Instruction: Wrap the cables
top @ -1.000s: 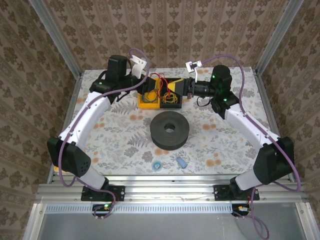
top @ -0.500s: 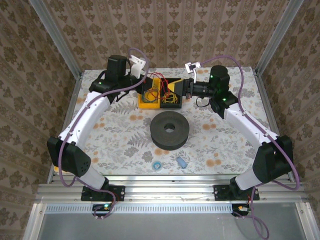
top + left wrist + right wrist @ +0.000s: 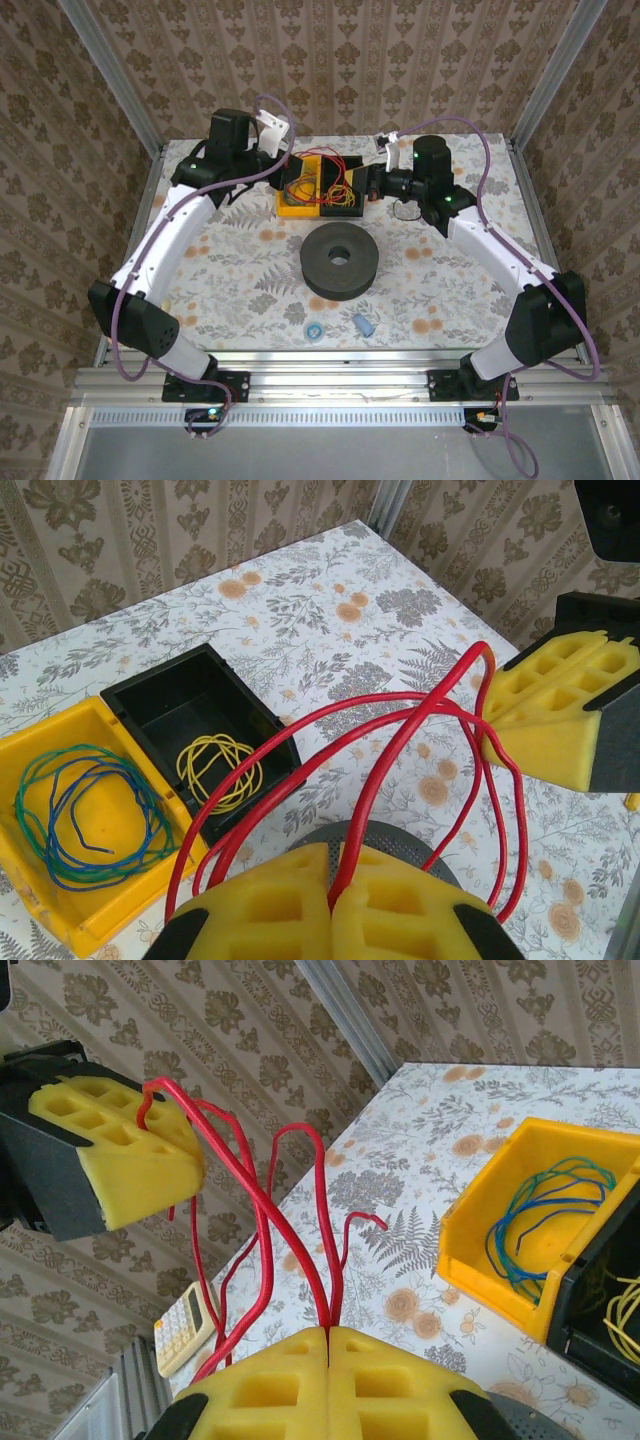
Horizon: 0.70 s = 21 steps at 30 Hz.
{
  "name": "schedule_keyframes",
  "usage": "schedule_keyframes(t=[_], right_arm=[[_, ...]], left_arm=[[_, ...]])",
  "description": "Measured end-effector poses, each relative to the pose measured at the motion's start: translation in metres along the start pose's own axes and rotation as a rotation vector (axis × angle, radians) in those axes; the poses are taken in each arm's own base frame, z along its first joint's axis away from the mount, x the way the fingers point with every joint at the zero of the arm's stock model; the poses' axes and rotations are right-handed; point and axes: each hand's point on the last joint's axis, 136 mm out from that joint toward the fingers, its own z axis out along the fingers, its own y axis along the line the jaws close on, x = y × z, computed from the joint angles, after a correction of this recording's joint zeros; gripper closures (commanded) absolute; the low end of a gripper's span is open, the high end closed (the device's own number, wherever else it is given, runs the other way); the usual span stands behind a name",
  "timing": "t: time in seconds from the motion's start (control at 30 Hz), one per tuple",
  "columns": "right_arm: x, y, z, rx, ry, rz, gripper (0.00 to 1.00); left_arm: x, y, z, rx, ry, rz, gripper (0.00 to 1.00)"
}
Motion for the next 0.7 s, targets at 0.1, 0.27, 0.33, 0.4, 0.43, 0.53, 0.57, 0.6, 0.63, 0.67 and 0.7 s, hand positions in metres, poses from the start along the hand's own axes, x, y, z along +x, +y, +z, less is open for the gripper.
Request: schedule_keyframes(t=[0.1,0.27,0.33,0.4,0.43,0.53,0.57,0.6,0.63,0.67,0.7], right_arm=[[-0.003,0.004,-0.003,-0.005,-0.009,-0.012,0.88],[-0.007,0.013,-0.01,-0.019,-0.022,-0.022,0.45],[-0.008,0.016,-0.013,-0.025,-0.025,-0.032,0.41],[-0.005,0.02,-0.019,-0.027,-0.027,-0.051,0.38],[-0.003,0.022,-0.022,-0.025,-0.028,-0.063,0.37],[0.006,0.028,-0.04,-0.019,-0.039,-0.109,0.36],[0.008,0.029,-0.047,-0.014,-0.047,-0.119,0.35],[0.011,0.027,-0.054,-0.006,-0.055,-0.122,0.35],[0.013,0.024,-0.059,0.004,-0.064,-0.121,0.35],[0.014,0.02,-0.064,0.016,-0.075,-0.116,0.35],[0.016,0.014,-0.068,0.025,-0.083,-0.108,0.35]], left_arm=[[0.0,0.0,0.0,0.0,0.0,0.0,1.0],[-0.003,0.0,0.0,0.0,-0.01,0.005,1.0],[-0.004,0.001,-0.001,-0.001,-0.015,0.007,1.0],[-0.005,0.001,-0.001,-0.001,-0.018,0.008,1.0],[-0.005,0.001,-0.001,-0.002,-0.021,0.008,1.0],[-0.008,0.003,-0.002,-0.002,-0.033,0.007,1.0],[-0.009,0.005,-0.003,-0.002,-0.036,0.004,1.0],[-0.009,0.006,-0.004,-0.003,-0.039,0.0,1.0],[-0.01,0.007,-0.004,-0.002,-0.04,-0.002,1.0],[-0.01,0.008,-0.005,-0.002,-0.041,-0.005,1.0],[-0.01,0.008,-0.005,-0.001,-0.042,-0.007,1.0]])
